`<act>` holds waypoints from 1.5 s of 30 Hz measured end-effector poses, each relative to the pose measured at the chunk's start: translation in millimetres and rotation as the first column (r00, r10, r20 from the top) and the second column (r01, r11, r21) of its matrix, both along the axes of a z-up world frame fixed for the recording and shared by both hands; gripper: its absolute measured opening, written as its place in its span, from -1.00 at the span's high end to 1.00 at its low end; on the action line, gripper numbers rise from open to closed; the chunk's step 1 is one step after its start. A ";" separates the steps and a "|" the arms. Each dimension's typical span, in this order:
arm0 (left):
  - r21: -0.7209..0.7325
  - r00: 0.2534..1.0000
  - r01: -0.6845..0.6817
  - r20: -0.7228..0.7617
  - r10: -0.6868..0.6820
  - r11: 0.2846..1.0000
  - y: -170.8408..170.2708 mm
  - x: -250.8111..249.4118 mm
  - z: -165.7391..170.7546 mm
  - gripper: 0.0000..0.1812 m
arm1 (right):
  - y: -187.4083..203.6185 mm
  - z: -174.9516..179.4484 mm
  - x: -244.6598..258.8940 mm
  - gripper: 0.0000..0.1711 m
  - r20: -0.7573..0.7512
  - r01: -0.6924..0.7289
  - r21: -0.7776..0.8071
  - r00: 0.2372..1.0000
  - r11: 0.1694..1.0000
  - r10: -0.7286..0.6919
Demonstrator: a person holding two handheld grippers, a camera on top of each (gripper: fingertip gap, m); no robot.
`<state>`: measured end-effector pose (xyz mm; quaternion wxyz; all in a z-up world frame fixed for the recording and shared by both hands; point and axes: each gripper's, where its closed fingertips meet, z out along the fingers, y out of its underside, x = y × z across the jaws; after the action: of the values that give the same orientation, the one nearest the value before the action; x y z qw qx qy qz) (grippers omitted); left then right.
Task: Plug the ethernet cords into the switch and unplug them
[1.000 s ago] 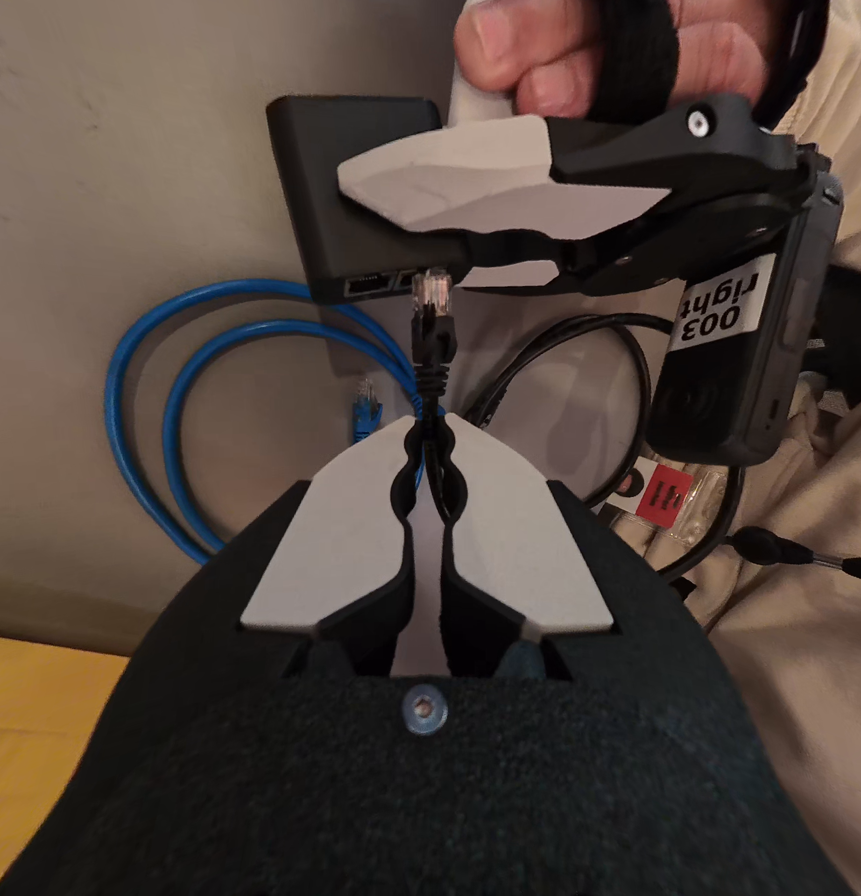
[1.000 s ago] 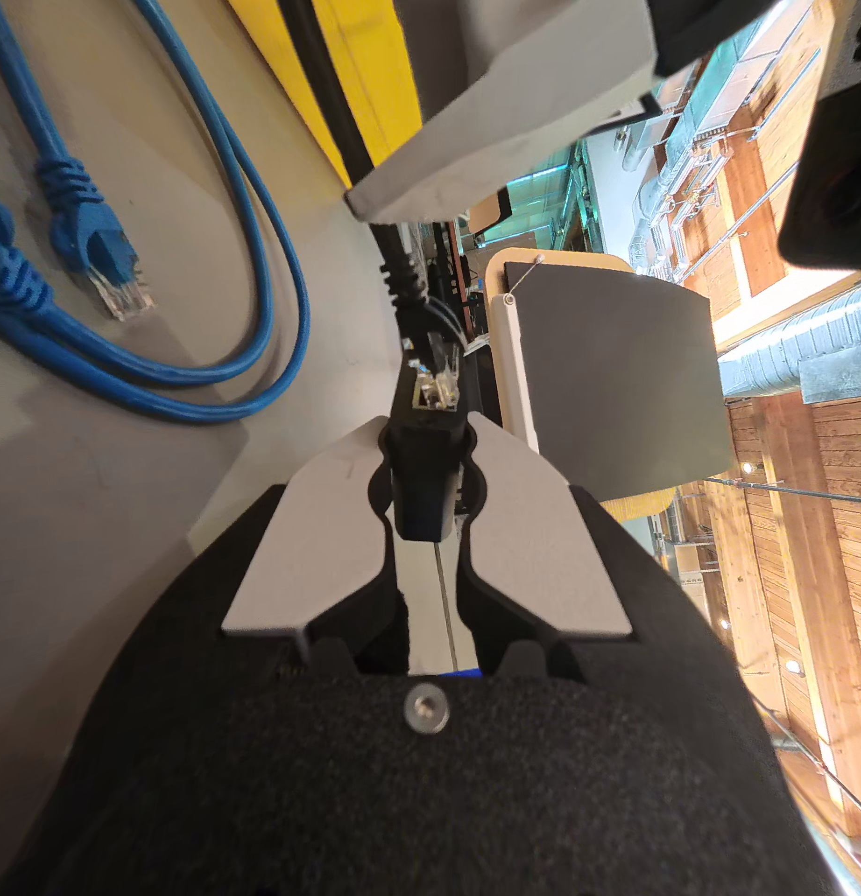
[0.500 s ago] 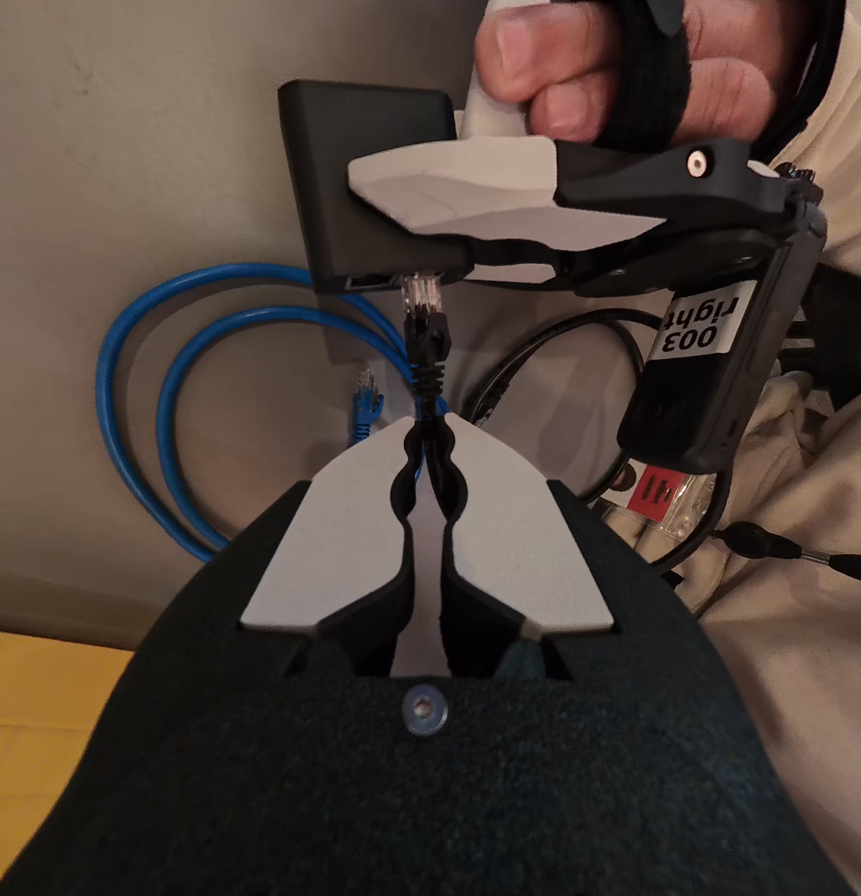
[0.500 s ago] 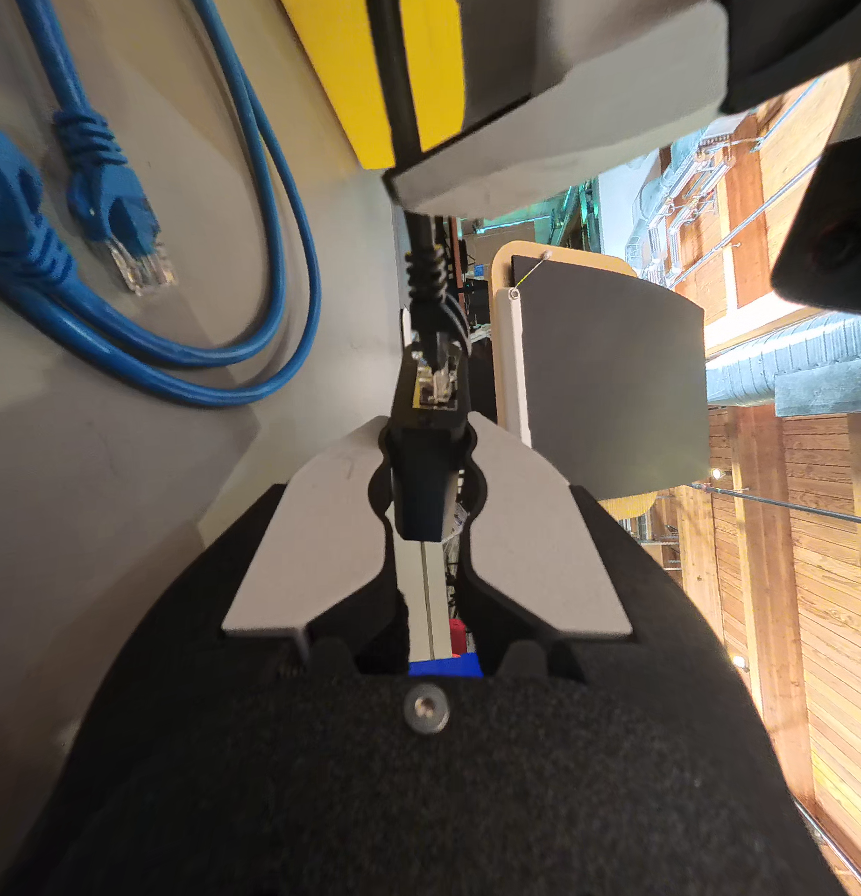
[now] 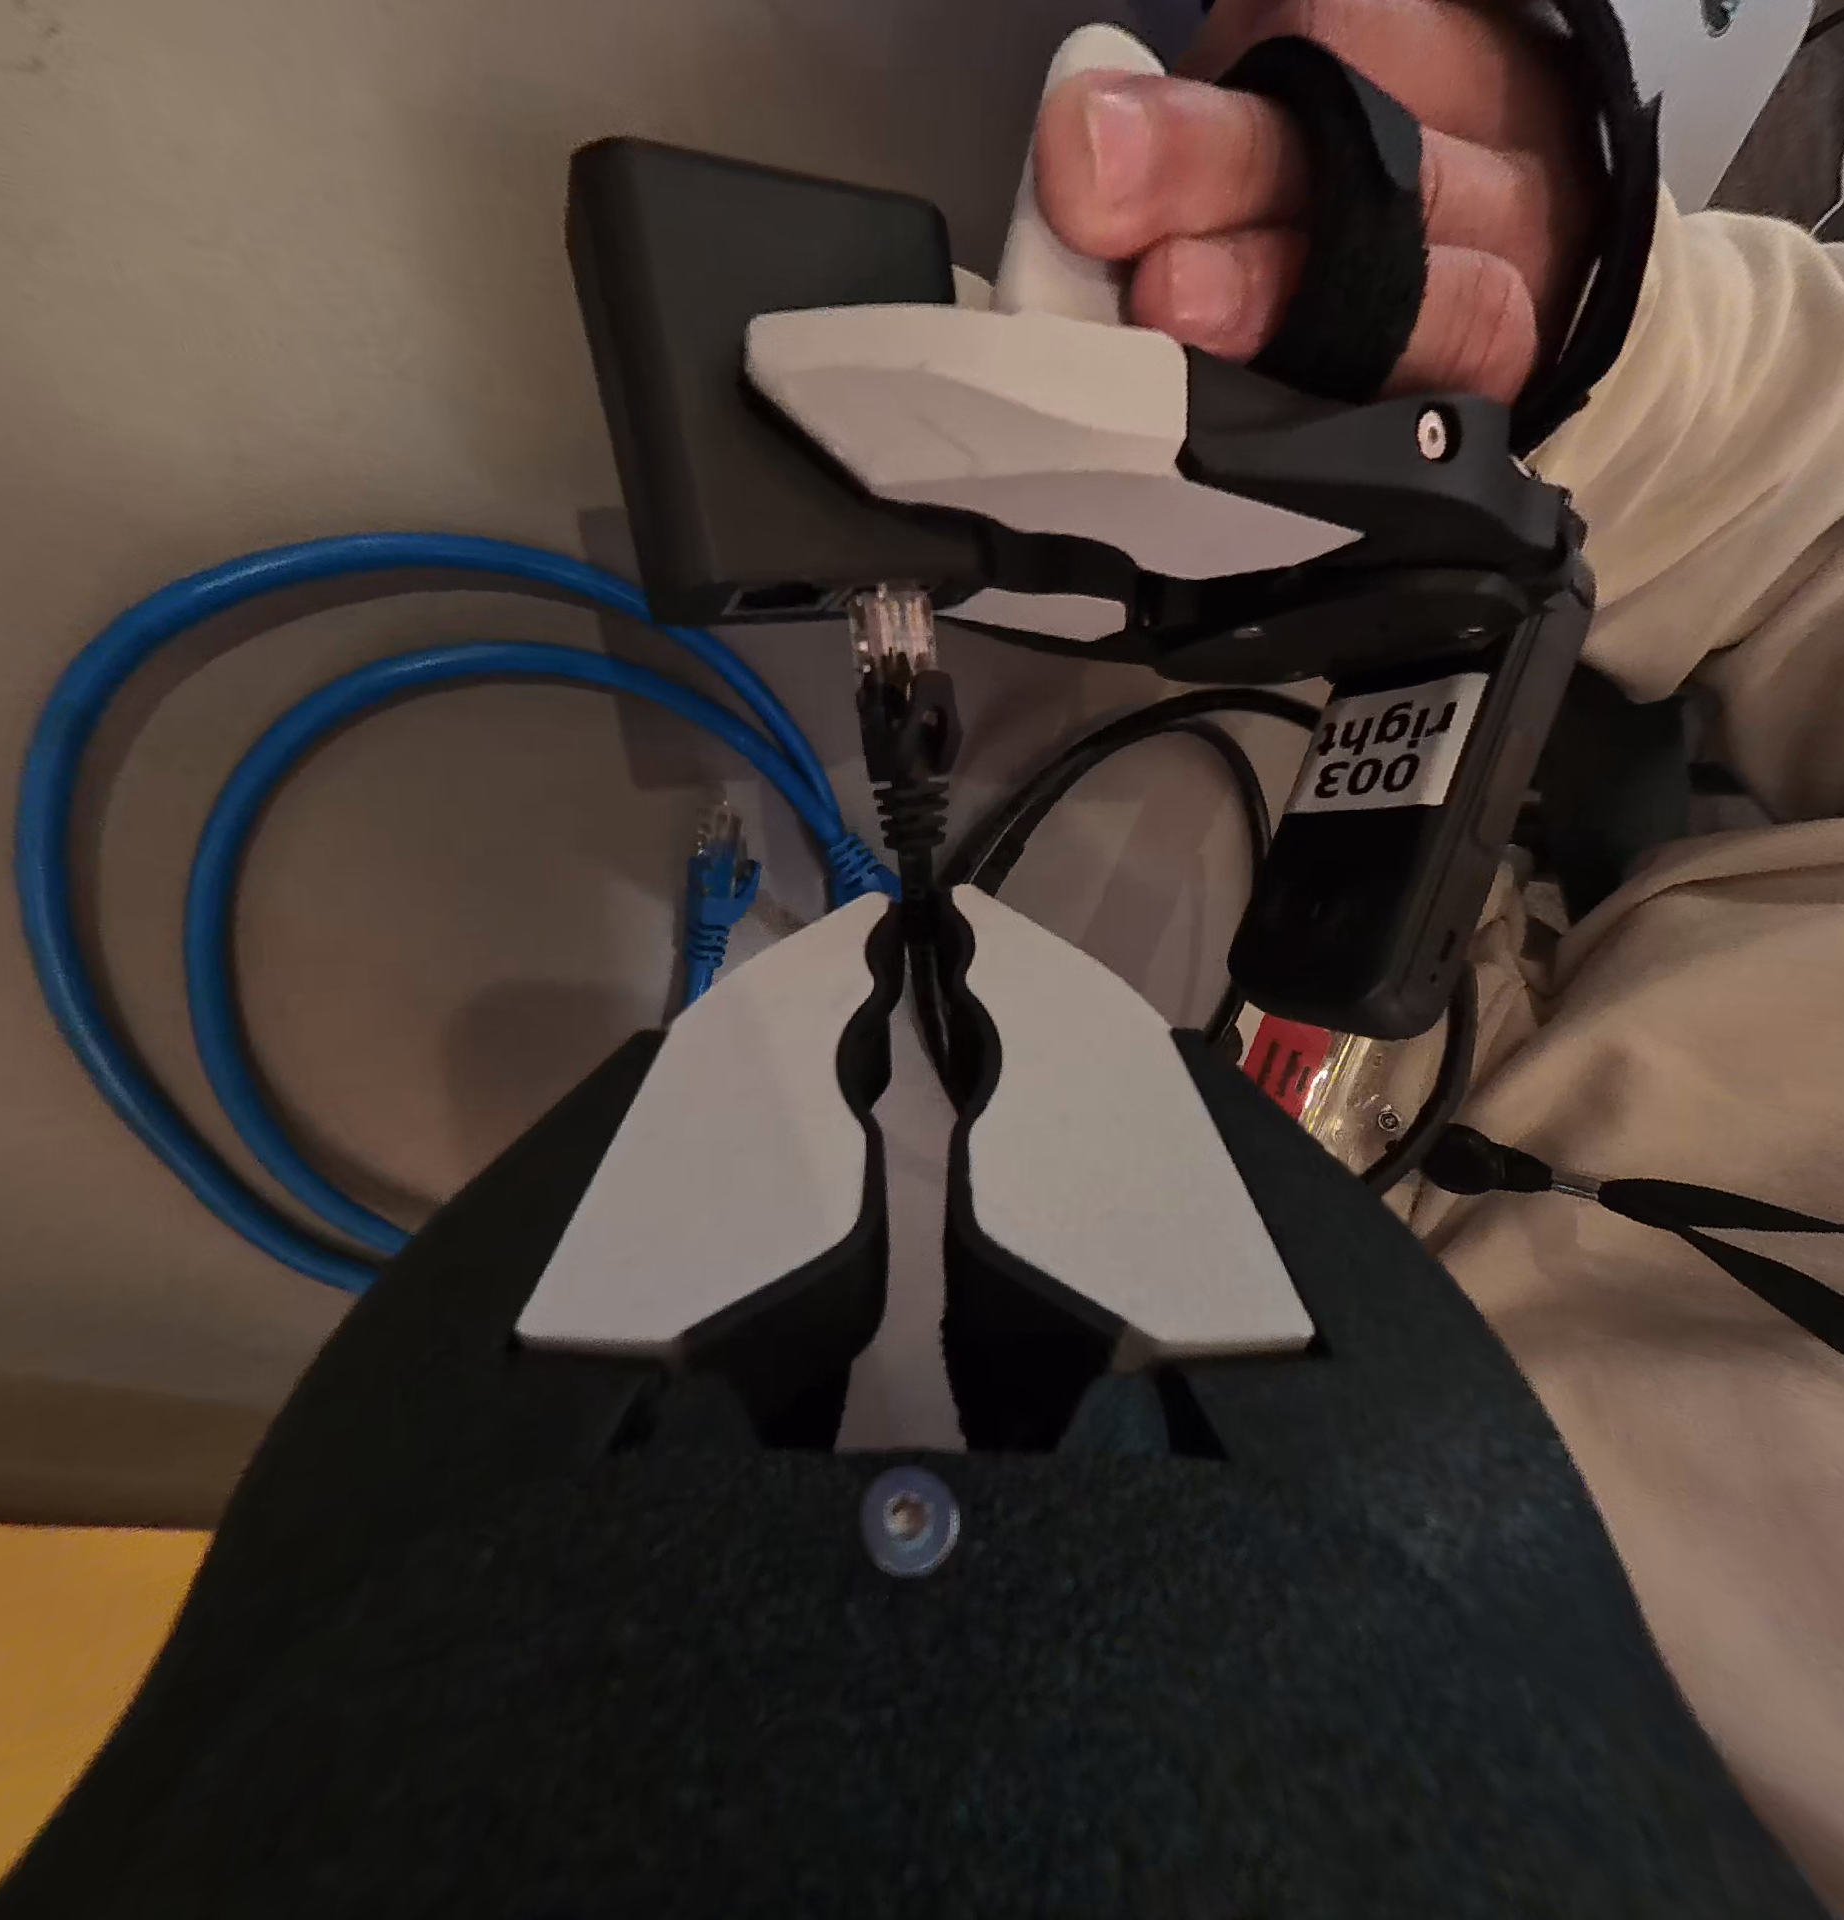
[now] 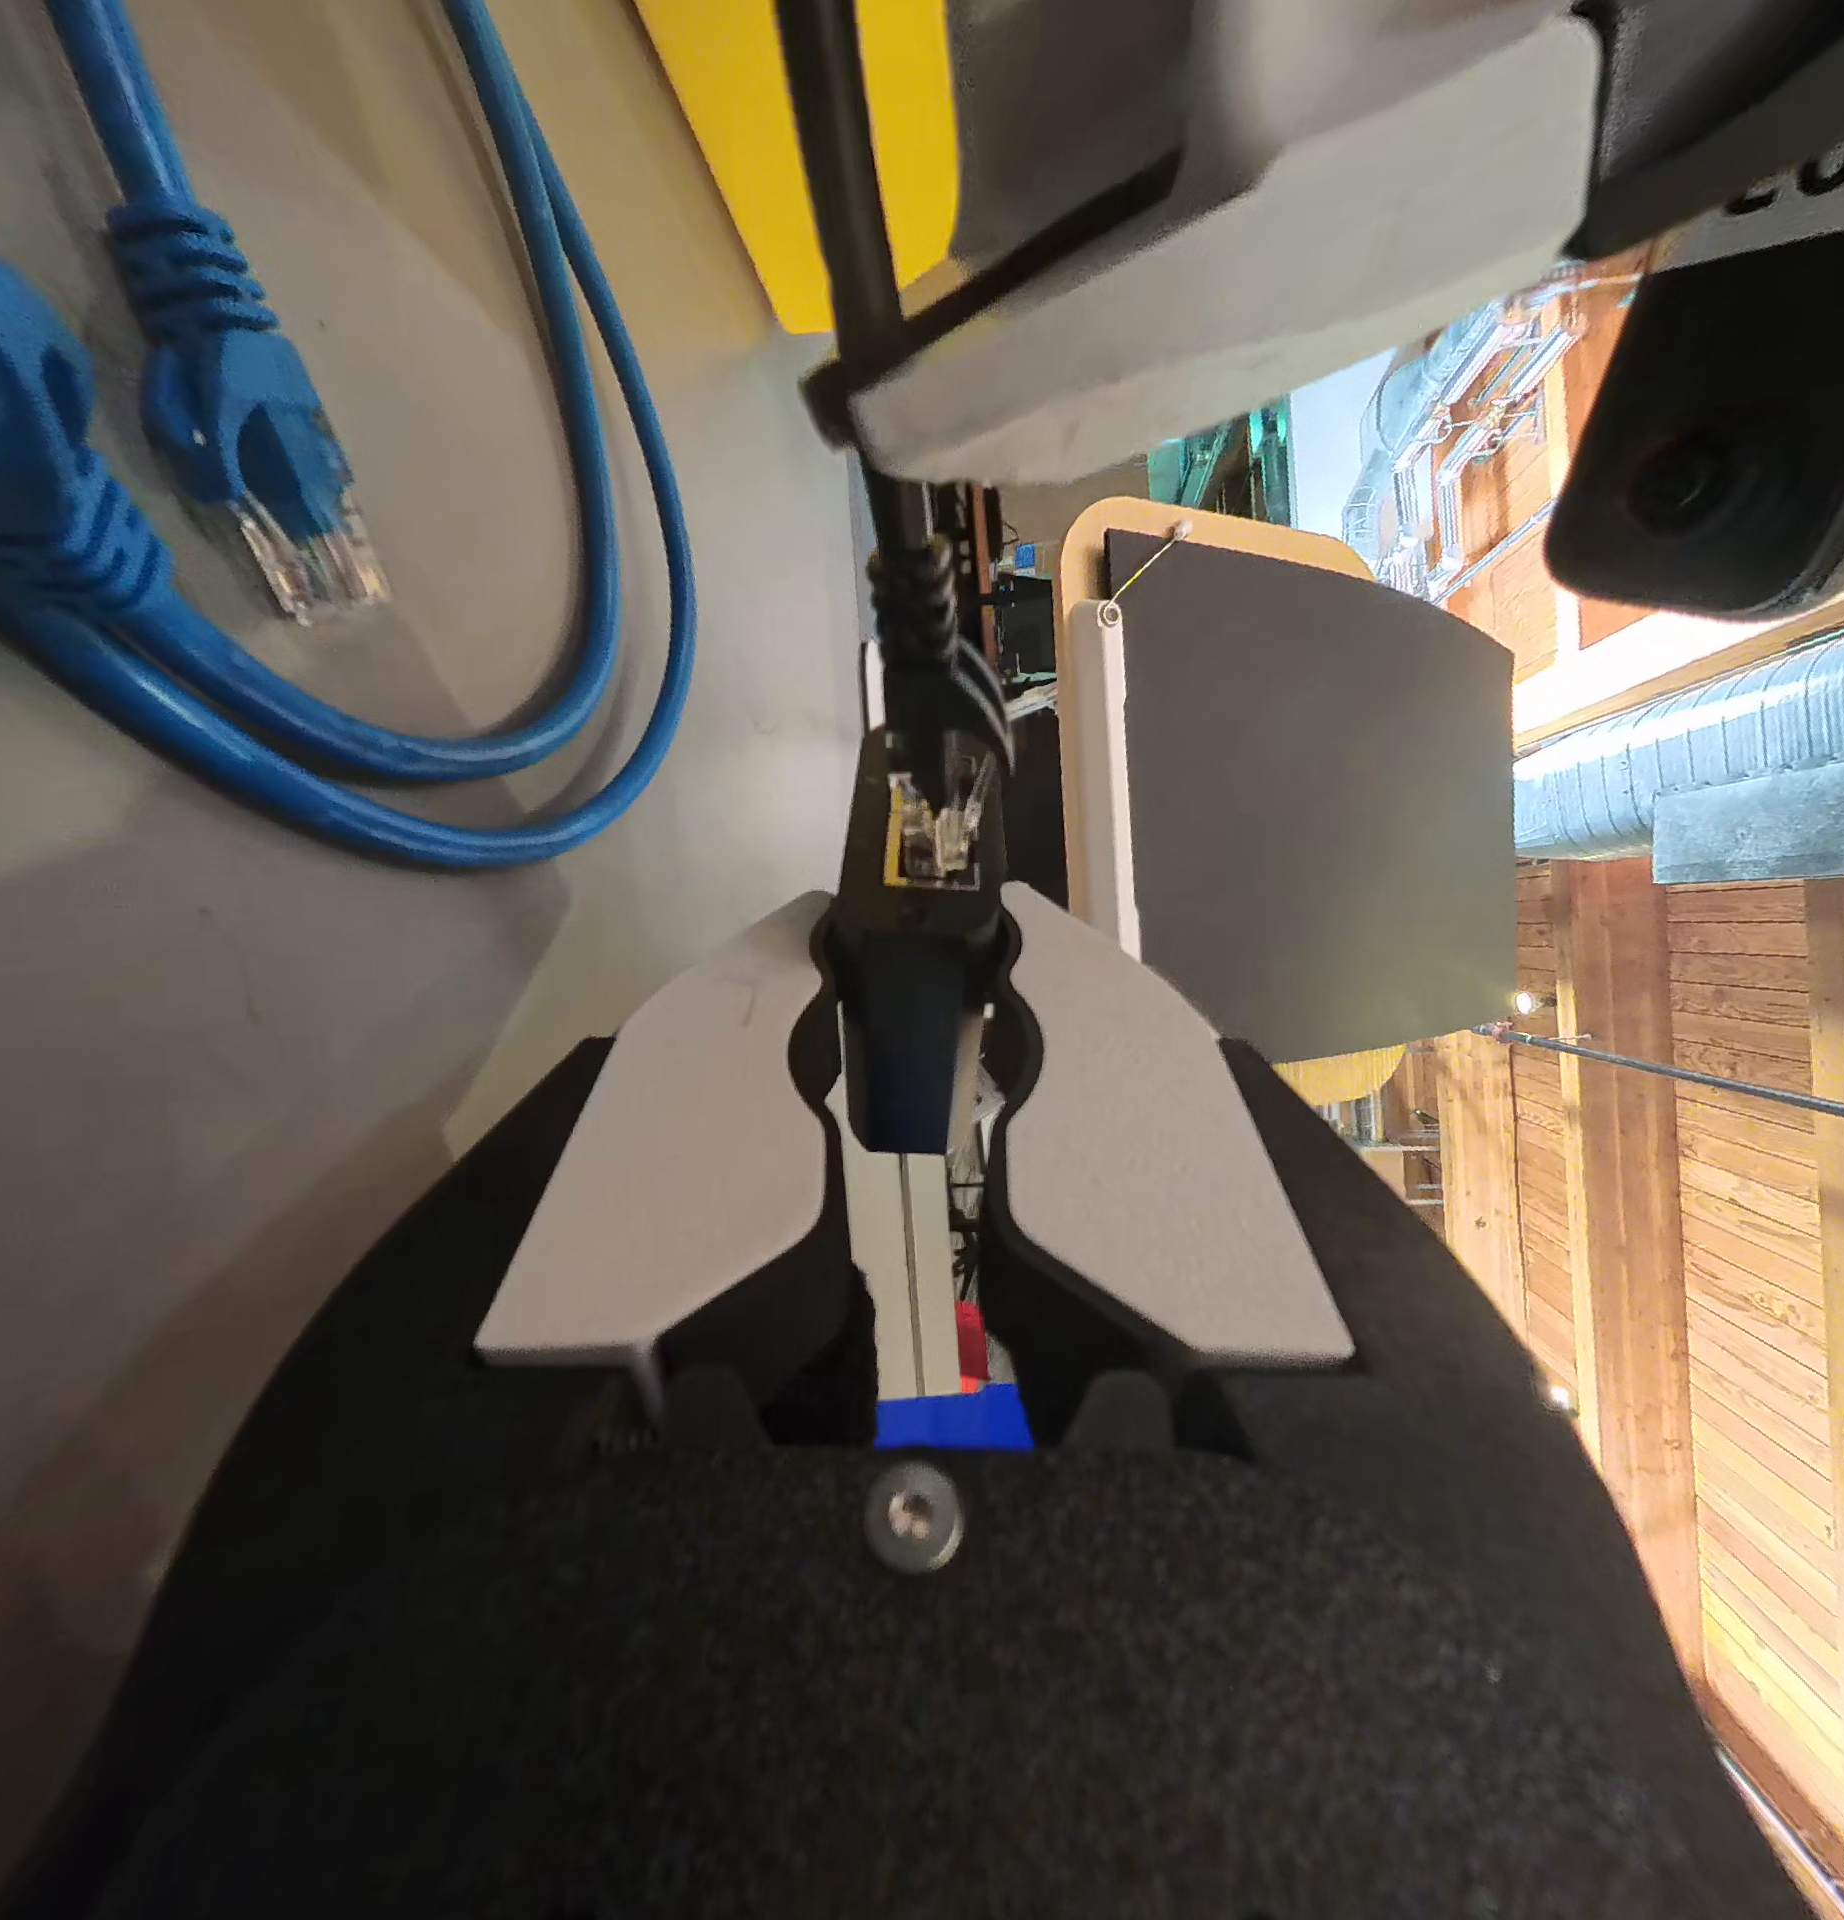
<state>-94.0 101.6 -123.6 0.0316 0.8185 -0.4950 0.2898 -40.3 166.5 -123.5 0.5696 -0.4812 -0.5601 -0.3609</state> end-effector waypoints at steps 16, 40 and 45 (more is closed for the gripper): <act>0.102 0.998 -0.061 0.038 0.057 0.993 12.3 9.9 -1.4 0.95 | 3.0 -4.7 6.8 0.72 0.005 0.057 -0.044 0.998 0.997 -0.057; 0.613 0.924 -0.295 0.378 0.056 0.733 5.0 16.0 14.4 0.95 | -8.3 3.1 3.9 0.72 -0.170 0.076 -0.147 0.980 0.986 -0.101; 0.562 0.909 -0.322 0.409 0.082 0.762 8.7 13.9 13.2 0.95 | -10.5 2.0 1.6 0.72 -0.153 0.068 -0.143 0.984 0.987 -0.090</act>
<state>-80.1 110.3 -110.4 -0.3609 0.7649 -0.4666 0.2586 -38.7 156.0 -121.6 0.5634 -0.5683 -0.5168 -0.3042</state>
